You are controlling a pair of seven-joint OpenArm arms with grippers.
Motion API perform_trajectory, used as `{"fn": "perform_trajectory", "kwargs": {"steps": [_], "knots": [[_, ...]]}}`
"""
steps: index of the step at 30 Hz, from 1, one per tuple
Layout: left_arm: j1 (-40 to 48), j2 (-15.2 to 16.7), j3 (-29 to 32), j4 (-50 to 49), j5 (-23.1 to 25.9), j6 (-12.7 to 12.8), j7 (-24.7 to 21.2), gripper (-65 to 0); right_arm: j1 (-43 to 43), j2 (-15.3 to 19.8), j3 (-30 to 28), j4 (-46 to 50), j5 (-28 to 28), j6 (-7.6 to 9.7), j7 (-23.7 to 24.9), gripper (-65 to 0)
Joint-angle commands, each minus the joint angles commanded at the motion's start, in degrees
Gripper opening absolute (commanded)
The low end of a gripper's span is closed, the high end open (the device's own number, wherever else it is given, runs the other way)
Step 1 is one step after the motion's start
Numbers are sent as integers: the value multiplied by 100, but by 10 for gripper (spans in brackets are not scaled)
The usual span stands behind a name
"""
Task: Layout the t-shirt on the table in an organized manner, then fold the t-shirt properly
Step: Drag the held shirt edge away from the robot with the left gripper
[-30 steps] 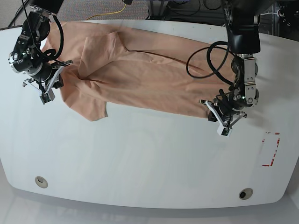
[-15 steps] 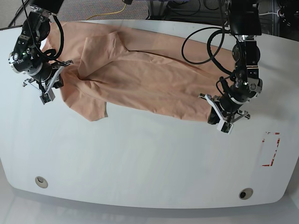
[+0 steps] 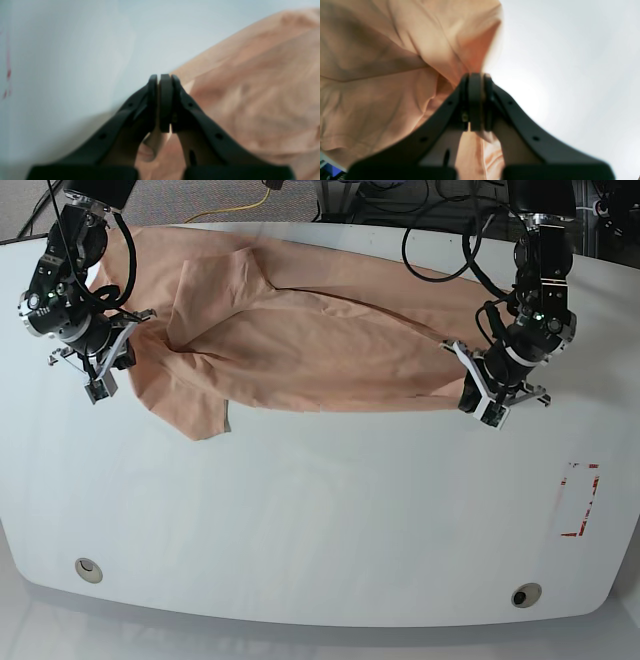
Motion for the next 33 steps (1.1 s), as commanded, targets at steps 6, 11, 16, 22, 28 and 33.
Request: {"fn": "perform_trajectory", "kwargs": {"steps": [6,11,16,22,28,33], "knots": [[352,-114,-9,0,0,0,0,-650,18,0,0,0,0,0,0,-650],[598,-114,-9,0,0,0,0,-650,18,0,0,0,0,0,0,-650],[782,-114,0,0,0,0,0,-650,18,0,0,0,0,0,0,-650],[905,-114,0,0,-26,-9,0,-571,18,0,0,0,0,0,0,-650],[941,-114,0,9,-26,-9,0,-347,18,0,0,0,0,0,0,-650],[914,-114,-18,9,-18,-9,0,-250,18,0,0,0,0,0,0,-650]]}}
